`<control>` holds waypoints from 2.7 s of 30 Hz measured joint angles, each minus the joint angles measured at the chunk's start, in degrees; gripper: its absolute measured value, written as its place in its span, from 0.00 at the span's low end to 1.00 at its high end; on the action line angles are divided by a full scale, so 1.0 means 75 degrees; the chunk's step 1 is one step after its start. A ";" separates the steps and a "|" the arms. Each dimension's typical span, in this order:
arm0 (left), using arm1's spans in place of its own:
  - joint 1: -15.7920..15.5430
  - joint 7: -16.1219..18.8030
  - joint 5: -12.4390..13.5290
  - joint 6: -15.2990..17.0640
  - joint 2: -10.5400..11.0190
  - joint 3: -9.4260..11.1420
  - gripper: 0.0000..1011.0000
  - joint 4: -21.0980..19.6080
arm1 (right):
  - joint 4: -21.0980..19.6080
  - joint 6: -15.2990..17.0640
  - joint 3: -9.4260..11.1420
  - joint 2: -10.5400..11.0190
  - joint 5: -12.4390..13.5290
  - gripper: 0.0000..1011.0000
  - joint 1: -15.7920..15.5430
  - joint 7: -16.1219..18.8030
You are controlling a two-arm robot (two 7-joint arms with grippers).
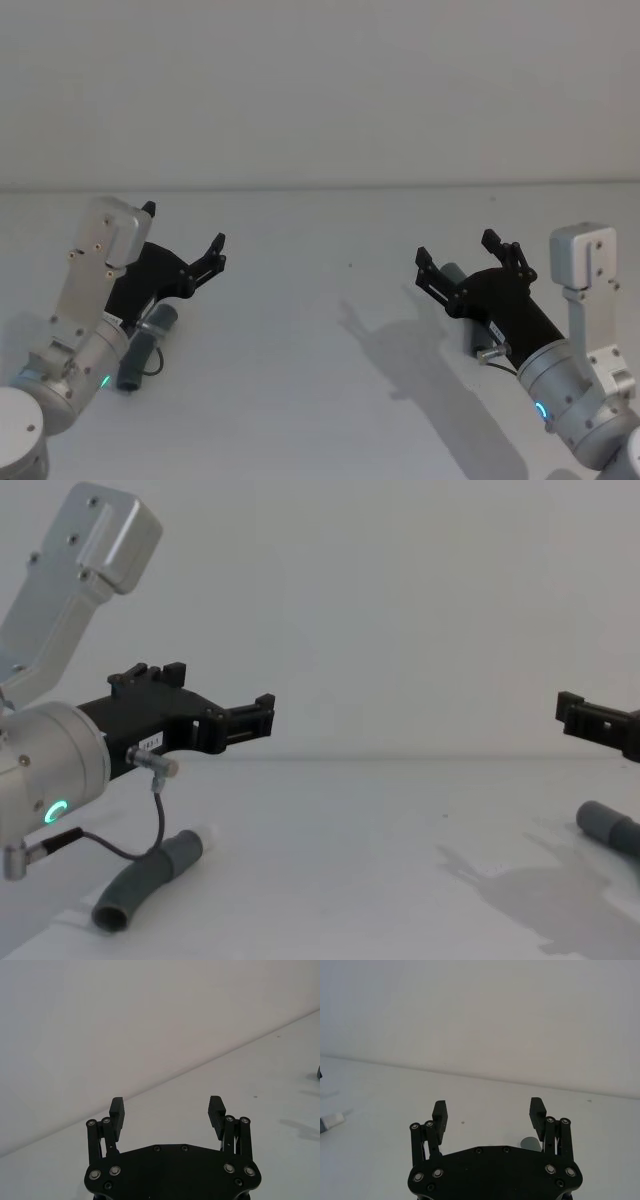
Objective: Use both hands to pick up one end of the pipe from the table, align the ends, and insert them.
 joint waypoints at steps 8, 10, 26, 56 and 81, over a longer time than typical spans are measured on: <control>0.0000 0.0000 0.0000 0.0000 0.0000 0.0000 0.99 0.0000 | 0.0000 0.0000 0.0000 0.0000 0.0000 0.99 0.0000 0.0000; 0.0000 0.0000 0.0000 0.0000 0.0000 0.0000 0.99 0.0000 | 0.0000 0.0000 0.0000 0.0000 0.0000 0.99 0.0000 0.0000; 0.0000 0.0000 0.0000 0.0000 -0.0001 0.0000 0.99 0.0000 | 0.0000 0.0000 0.0000 0.0000 0.0000 0.99 0.0000 0.0000; 0.0000 0.0000 0.0000 0.0000 0.0000 0.0000 0.99 0.0001 | 0.0000 0.0000 0.0000 0.0000 0.0000 0.99 0.0000 0.0000; 0.0000 0.0000 0.0000 0.0000 0.0000 0.0000 0.99 0.0001 | 0.0000 0.0000 0.0000 0.0000 0.0000 0.99 0.0000 0.0000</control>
